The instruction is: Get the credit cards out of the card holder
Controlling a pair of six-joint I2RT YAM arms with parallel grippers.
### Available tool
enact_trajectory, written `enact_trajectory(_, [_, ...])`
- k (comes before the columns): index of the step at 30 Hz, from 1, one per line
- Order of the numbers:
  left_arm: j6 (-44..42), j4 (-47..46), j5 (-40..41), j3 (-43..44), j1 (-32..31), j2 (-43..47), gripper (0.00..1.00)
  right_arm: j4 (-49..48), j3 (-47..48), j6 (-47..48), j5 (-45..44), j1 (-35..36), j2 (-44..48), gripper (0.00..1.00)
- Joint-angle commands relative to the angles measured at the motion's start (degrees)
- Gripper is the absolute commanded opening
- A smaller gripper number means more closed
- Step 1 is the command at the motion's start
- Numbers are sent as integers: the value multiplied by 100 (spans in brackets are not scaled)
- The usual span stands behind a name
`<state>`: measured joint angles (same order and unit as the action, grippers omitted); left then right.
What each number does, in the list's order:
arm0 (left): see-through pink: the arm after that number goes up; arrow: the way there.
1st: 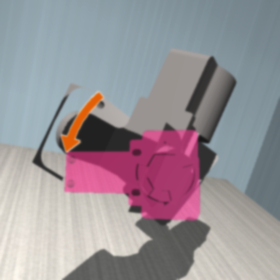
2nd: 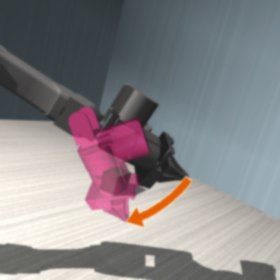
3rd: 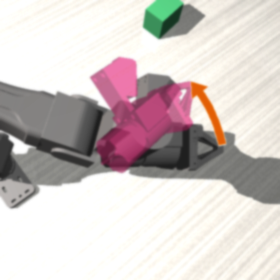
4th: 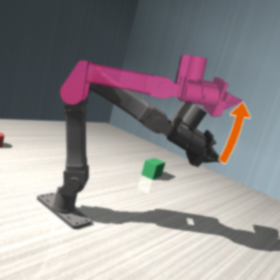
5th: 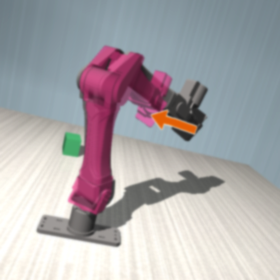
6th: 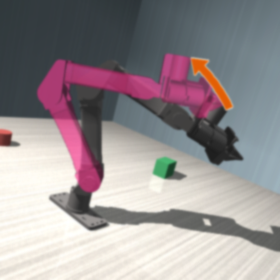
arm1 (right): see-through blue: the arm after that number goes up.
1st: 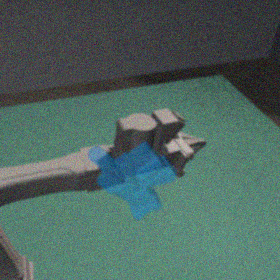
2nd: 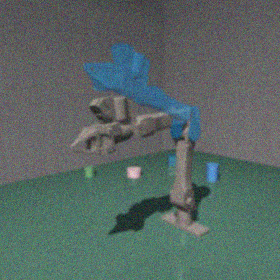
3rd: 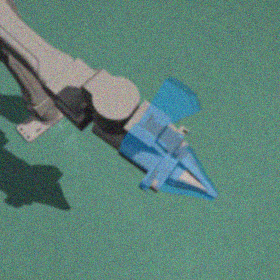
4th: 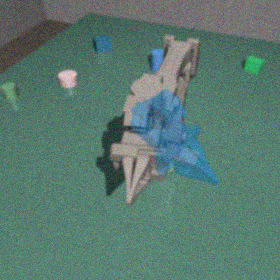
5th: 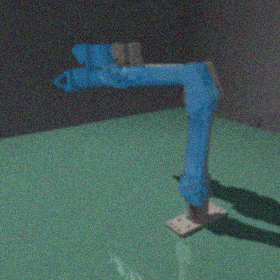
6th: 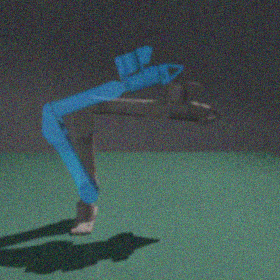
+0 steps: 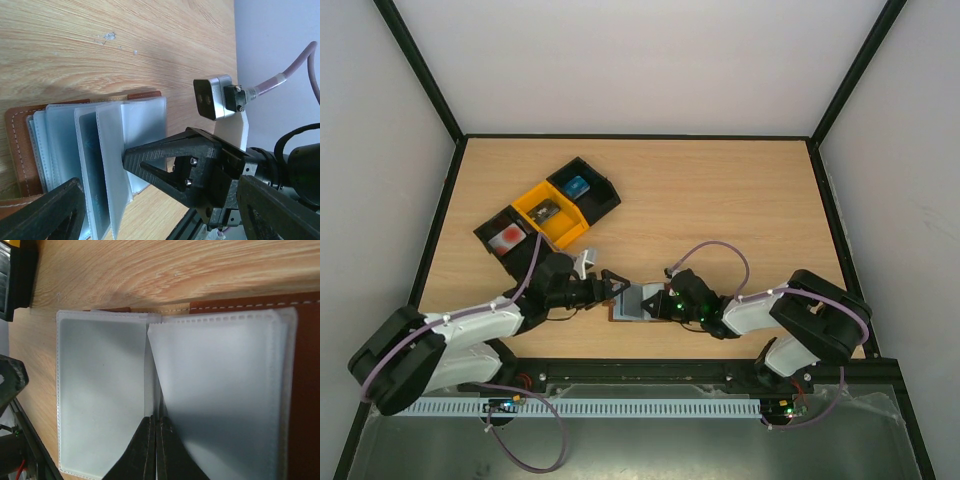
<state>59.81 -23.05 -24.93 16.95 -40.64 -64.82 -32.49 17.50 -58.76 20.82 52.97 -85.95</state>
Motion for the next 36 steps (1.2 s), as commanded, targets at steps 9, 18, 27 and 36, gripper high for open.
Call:
enact_trajectory(9, [155, -1103, -245, 80, -143, -766, 85, 384, -241, -39, 18, 82, -101, 2])
enact_trajectory(18, [232, -1424, -346, 71, -226, -1139, 85, 364, -226, -42, 45, 90, -111, 2])
enact_trajectory(27, [304, -1559, -396, 80, -318, -1304, 84, 312, -268, -81, 36, 84, -104, 2])
enact_trajectory(36, [444, -1837, -589, 150, -441, -1496, 77, 392, -225, -145, 129, 99, 48, 4])
